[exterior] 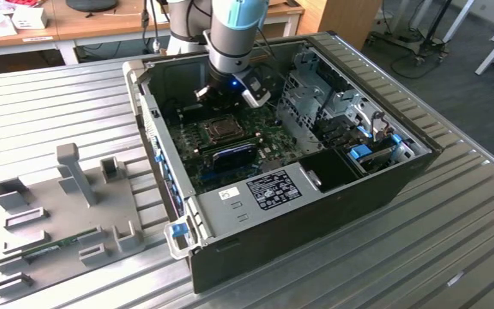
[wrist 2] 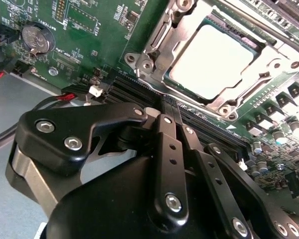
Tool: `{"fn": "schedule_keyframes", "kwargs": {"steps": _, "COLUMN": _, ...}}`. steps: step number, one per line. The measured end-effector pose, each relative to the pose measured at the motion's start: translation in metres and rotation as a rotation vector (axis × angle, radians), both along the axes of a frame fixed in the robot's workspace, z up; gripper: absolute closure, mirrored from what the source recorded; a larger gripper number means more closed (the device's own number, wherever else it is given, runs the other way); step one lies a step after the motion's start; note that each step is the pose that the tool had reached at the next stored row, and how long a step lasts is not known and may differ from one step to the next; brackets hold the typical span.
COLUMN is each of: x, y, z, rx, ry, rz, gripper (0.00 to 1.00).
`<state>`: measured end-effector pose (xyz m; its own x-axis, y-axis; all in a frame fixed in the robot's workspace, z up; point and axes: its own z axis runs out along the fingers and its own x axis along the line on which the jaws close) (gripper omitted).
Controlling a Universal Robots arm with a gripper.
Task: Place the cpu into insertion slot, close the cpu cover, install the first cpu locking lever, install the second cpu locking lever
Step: 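Install the first cpu locking lever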
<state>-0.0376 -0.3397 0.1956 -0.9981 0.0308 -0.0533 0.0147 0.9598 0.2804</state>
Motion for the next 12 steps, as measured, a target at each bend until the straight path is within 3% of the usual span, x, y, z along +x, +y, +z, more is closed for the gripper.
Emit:
{"fn": "schedule_keyframes", "kwargs": {"steps": 3, "x": 0.0009, "y": 0.0001, "z": 0.0000, "rx": 0.0015, "ry": -0.0001, "rz": 0.000, "gripper": 0.90}}
{"fn": "schedule_keyframes", "kwargs": {"steps": 7, "x": 0.0010, "y": 0.0000, "z": 0.0000, "rx": 0.0107, "ry": -0.0001, "rz": 0.000, "gripper": 0.90}}
{"fn": "schedule_keyframes", "kwargs": {"steps": 12, "x": 0.0010, "y": -0.0009, "z": 0.0000, "rx": 0.0114, "ry": 0.0000, "rz": 0.000, "gripper": 0.90}}
